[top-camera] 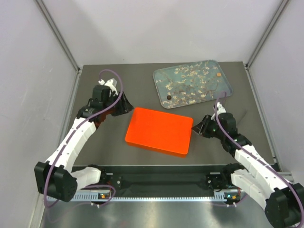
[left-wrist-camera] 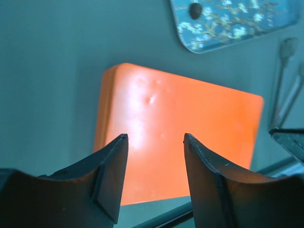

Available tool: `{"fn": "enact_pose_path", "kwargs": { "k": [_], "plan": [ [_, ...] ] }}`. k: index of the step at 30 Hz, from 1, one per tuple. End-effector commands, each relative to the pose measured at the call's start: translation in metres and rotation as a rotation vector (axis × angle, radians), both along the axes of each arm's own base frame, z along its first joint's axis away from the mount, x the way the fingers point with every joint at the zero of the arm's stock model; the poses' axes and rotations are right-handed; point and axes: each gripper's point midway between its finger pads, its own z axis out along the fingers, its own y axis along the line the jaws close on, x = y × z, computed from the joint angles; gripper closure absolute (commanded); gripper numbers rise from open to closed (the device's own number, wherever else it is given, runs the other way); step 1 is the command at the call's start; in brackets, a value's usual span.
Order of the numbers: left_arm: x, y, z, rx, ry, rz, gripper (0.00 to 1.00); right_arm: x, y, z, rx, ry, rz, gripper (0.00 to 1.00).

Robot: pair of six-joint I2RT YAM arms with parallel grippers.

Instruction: Pack the chocolate

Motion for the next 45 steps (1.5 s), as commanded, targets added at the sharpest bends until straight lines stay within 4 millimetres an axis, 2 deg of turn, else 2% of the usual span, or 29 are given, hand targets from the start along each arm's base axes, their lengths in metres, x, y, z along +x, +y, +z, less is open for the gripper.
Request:
{"fn": "enact_pose_path", "kwargs": {
  "k": [1, 3, 4, 6, 7, 9, 10, 11, 13, 14, 15, 17, 18, 21, 23, 25, 27, 29, 32, 34, 35, 36, 37, 38, 39, 41, 43, 45],
  "plan": [
    [0.006, -0.024, 0.004, -0.098, -0.037, -0.102, 0.46, 0.021, 0.012, 0.051, 0.016, -0.143, 0.066, 0.77],
    [0.011, -0.032, 0.001, -0.132, -0.03, -0.117, 0.48, 0.025, 0.024, 0.068, 0.056, -0.191, 0.124, 0.82],
    [0.02, -0.039, -0.003, -0.153, -0.032, -0.133, 0.48, 0.023, 0.032, 0.072, 0.087, -0.195, 0.171, 0.86],
    [0.025, -0.049, -0.007, -0.195, -0.012, -0.159, 0.49, 0.031, 0.042, 0.074, 0.113, -0.21, 0.211, 0.9],
    [0.03, -0.052, -0.018, -0.202, 0.018, -0.165, 0.49, 0.03, 0.047, 0.072, 0.131, -0.202, 0.24, 0.92],
    [0.038, -0.06, -0.024, -0.227, 0.024, -0.18, 0.5, 0.036, 0.054, 0.06, 0.154, -0.203, 0.266, 0.95],
    [0.04, -0.061, -0.04, -0.224, 0.06, -0.179, 0.5, 0.036, 0.058, 0.057, 0.176, -0.195, 0.283, 0.97],
    [0.042, -0.062, -0.045, -0.227, 0.064, -0.179, 0.5, 0.036, 0.059, 0.037, 0.172, -0.148, 0.282, 0.97],
    [0.04, -0.061, -0.071, -0.211, 0.113, -0.168, 0.51, 0.043, 0.053, 0.021, 0.152, -0.136, 0.244, 0.98],
    [0.041, -0.06, -0.077, -0.202, 0.114, -0.164, 0.51, 0.043, 0.048, 0.002, 0.139, -0.096, 0.221, 0.98],
    [0.039, -0.058, -0.09, -0.19, 0.139, -0.153, 0.51, 0.046, 0.045, -0.003, 0.129, -0.1, 0.21, 0.99],
    [0.038, -0.057, -0.098, -0.176, 0.155, -0.151, 0.51, 0.047, 0.041, -0.014, 0.11, -0.076, 0.199, 0.99],
    [0.038, -0.057, -0.099, -0.175, 0.158, -0.151, 0.51, 0.045, 0.042, -0.016, 0.103, -0.068, 0.21, 0.99],
    [0.041, -0.055, -0.089, -0.164, 0.14, -0.141, 0.51, 0.04, 0.045, -0.003, 0.118, -0.085, 0.244, 0.98],
    [0.044, -0.054, -0.081, -0.153, 0.127, -0.139, 0.51, 0.041, 0.046, 0.02, 0.129, -0.136, 0.257, 0.98],
    [0.049, -0.055, -0.065, -0.158, 0.1, -0.14, 0.51, 0.041, 0.051, 0.044, 0.148, -0.179, 0.286, 0.96],
    [0.054, -0.057, -0.051, -0.169, 0.077, -0.139, 0.51, 0.042, 0.056, 0.059, 0.171, -0.204, 0.318, 0.96],
    [0.056, -0.056, -0.047, -0.169, 0.074, -0.124, 0.51, 0.047, 0.06, 0.068, 0.189, -0.221, 0.329, 0.95],
    [0.052, -0.049, -0.058, -0.137, 0.107, -0.095, 0.51, 0.047, 0.067, 0.063, 0.247, -0.22, 0.357, 0.95],
    [0.04, -0.042, -0.078, -0.113, 0.163, -0.069, 0.51, 0.042, 0.068, 0.04, 0.268, -0.158, 0.367, 0.97],
    [0.037, -0.039, -0.084, -0.102, 0.171, -0.055, 0.51, 0.045, 0.069, 0.038, 0.275, -0.175, 0.374, 0.98],
    [0.026, -0.034, -0.101, -0.093, 0.213, -0.04, 0.51, 0.044, 0.07, 0.023, 0.281, -0.132, 0.375, 0.99],
    [0.021, -0.032, -0.108, -0.089, 0.226, -0.029, 0.51, 0.042, 0.068, 0.012, 0.285, -0.108, 0.369, 1.0],
    [0.012, -0.026, -0.121, -0.071, 0.248, -0.006, 0.51, 0.044, 0.07, 0.012, 0.301, -0.121, 0.382, 1.0],
    [0.009, -0.023, -0.125, -0.065, 0.259, 0.007, 0.51, 0.044, 0.07, -0.002, 0.303, -0.076, 0.377, 1.0],
    [0.002, -0.015, -0.131, -0.031, 0.284, 0.036, 0.51, 0.045, 0.07, -0.008, 0.307, -0.05, 0.373, 1.0],
    [0.0, -0.011, -0.127, -0.008, 0.291, 0.04, 0.51, 0.046, 0.072, -0.005, 0.317, -0.047, 0.374, 1.0],
    [0.0, -0.004, -0.108, 0.025, 0.275, 0.055, 0.5, 0.048, 0.07, 0.009, 0.317, -0.065, 0.366, 1.0]
  ]
}}
